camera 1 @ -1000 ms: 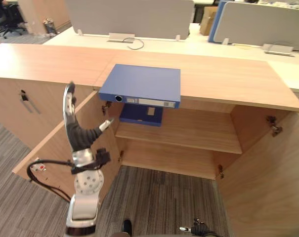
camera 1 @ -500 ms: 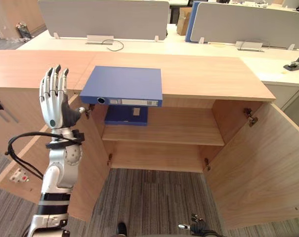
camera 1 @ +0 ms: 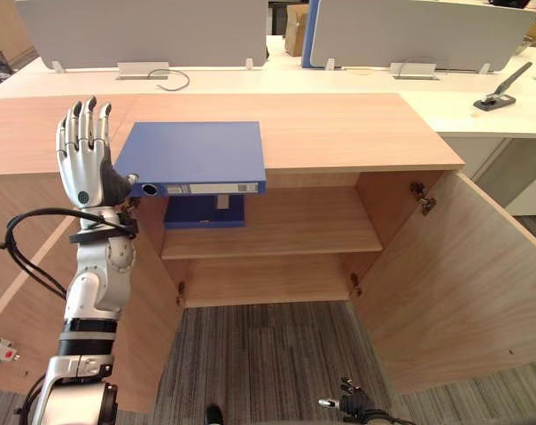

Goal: Walk over to the cabinet, pick up the folder, carry it to the office cabinet, place the folder inside the office cabinet, then close the office cabinet door

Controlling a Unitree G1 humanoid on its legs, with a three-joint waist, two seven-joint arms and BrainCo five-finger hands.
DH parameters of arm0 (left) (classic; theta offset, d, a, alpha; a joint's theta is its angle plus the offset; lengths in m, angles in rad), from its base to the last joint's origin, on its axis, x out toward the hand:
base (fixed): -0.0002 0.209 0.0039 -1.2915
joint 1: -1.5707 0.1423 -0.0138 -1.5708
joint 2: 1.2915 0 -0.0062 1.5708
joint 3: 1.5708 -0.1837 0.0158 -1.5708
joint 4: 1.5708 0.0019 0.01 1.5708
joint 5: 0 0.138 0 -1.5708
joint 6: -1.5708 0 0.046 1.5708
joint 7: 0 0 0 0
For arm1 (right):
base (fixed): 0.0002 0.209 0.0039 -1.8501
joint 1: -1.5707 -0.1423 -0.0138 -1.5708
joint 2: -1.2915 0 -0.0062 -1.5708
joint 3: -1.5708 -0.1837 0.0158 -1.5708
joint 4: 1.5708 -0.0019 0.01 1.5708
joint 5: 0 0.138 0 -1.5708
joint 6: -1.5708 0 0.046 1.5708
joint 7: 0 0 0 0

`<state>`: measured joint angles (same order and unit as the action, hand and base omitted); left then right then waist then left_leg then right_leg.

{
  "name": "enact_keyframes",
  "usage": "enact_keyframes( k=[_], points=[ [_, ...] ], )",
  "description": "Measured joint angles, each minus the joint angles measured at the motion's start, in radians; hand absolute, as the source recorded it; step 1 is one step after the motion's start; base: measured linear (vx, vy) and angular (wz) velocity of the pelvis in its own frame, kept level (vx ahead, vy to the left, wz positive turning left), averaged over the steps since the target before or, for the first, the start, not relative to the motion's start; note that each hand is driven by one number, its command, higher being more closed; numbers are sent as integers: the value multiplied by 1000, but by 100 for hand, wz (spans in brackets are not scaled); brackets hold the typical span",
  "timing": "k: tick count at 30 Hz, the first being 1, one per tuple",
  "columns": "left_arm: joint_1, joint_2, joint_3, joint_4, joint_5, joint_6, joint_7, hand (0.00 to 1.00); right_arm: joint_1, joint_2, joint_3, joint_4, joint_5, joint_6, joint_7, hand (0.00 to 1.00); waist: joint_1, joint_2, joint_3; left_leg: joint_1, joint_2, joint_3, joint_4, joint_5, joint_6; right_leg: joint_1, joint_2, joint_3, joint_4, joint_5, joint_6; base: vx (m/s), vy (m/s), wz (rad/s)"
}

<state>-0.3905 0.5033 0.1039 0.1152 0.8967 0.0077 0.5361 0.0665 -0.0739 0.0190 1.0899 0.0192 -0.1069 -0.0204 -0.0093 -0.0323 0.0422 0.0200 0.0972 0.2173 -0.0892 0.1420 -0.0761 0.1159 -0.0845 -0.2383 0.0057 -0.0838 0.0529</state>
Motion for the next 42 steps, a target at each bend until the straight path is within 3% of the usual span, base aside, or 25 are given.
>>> enact_keyframes(
  k=[19,30,42],
  points=[
    [-30,-34,-82,65,-70,-27,-63,0,-3,-1,2,-19,0,-1,11,0,-28,-7,12,-8,-1,20,1,-5,-2,-22,-3,20,2,1,1,6,9,-3],
    [-29,-93,-101,64,-86,-50,-66,0,-5,-1,2,-28,0,0,10,0,-30,-7,23,-9,-1,22,1,-9,-4,-23,-4,21,1,2,2,0,0,0],
    [-20,-100,-124,106,-81,-59,-80,0,-11,-3,2,-32,0,0,7,0,-34,-4,41,-9,-1,24,1,-9,-4,-23,-4,21,0,2,2,0,0,0]
  ],
)
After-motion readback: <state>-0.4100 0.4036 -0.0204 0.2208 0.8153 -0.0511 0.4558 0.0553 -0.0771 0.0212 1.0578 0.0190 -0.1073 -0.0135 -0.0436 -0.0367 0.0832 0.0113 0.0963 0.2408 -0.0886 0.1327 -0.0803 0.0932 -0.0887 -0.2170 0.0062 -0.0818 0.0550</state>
